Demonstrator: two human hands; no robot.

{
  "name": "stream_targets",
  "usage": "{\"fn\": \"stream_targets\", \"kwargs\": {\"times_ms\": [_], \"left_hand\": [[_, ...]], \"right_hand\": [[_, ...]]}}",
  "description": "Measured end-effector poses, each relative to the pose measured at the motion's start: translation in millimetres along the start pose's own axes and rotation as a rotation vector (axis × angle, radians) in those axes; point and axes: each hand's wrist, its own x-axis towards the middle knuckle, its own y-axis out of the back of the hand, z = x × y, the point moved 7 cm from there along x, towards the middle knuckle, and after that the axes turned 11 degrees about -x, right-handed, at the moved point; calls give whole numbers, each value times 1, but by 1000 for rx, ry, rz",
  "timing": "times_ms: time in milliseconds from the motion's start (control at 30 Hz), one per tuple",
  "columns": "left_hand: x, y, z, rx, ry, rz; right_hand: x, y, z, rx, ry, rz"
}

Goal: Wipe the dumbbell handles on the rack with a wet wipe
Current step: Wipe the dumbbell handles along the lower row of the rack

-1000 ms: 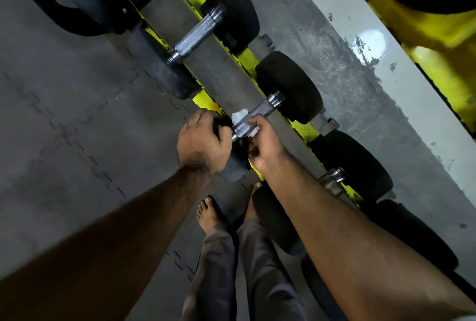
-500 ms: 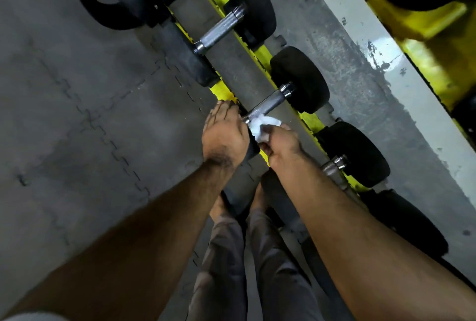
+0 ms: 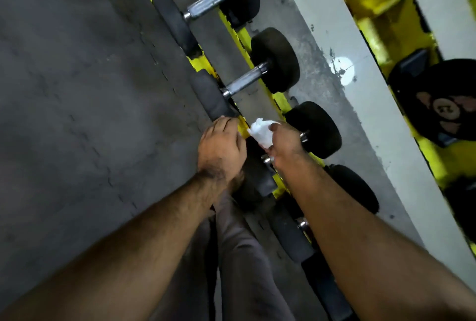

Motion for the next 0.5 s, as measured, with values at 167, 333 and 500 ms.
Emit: {"fn": "stream_targets", "kwargs": {"times_ms": [167,333,500], "left_hand": [[-40,-10,-4,-23,146,-118],[-59,-31,10,-55,161,-177],[-63,-58,15,-68,171,-165]], "right_hand": [[-31,19,6,333,141,-58],[-38,43,29,212,179,30],[-28,53,37,-71,245,47]]}}
